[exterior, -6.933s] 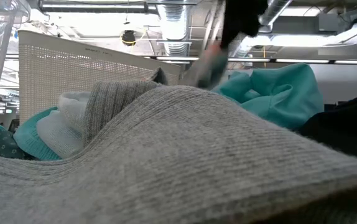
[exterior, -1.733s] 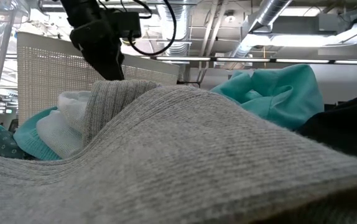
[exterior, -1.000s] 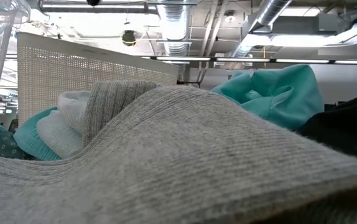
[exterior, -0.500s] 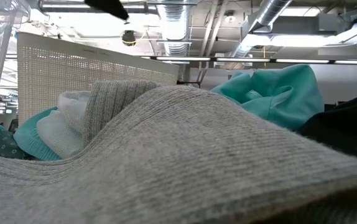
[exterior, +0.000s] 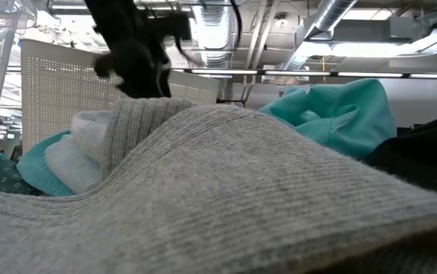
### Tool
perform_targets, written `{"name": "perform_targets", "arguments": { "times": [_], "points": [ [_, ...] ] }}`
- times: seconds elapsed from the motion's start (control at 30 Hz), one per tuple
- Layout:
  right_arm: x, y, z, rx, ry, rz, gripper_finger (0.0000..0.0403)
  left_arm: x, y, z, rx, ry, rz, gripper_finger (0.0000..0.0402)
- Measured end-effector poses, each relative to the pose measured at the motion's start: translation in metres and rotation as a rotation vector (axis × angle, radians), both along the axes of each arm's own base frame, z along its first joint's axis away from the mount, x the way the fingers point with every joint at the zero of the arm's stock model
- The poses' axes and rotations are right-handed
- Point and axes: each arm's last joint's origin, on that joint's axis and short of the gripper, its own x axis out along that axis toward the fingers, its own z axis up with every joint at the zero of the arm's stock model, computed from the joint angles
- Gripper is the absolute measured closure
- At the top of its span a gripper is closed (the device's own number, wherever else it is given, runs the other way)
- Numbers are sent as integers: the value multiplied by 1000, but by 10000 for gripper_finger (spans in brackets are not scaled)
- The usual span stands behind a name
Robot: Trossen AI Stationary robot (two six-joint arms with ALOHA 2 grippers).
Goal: Pick & Place Cloths
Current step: Put the gray patterned sock into the top transparent bin
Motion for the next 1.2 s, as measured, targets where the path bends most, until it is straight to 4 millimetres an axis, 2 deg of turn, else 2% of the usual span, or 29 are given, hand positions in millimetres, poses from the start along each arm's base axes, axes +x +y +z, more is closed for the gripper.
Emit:
{"name": "perform_targets", "arguments": {
  "times": [0.13,0.23,0.3,0.43,0.5,0.63,0.77,0.9,1.0,1.1,1.2],
  "points": [
    [1,-2,0,-33,4,24,153,2,16,-3,-65,22,57,189],
    [2,-3,-1,-62,6,42,154,0,22,2,-83,7,90,216],
    [2,-3,0,-82,5,60,154,-4,23,11,-94,-18,104,256],
    [1,-3,-1,-141,10,110,154,-15,24,34,-140,-109,136,364],
    [1,-4,-2,-147,15,110,154,-20,25,45,-163,-160,159,389],
    [2,-5,-2,-144,15,100,154,-29,29,59,-204,-209,158,399],
    [6,-9,0,-215,-15,94,154,-40,22,90,-314,-376,82,400],
    [19,-12,5,-322,-114,76,154,-59,-1,130,-490,-618,-31,401],
    [29,-15,15,-324,-218,78,154,-80,-18,159,-602,-784,-130,401],
    [37,-17,24,-314,-313,75,154,-98,-32,178,-651,-903,-188,401],
    [48,-20,30,-316,-393,84,154,-110,-45,185,-624,-955,-220,401]
  ]
}}
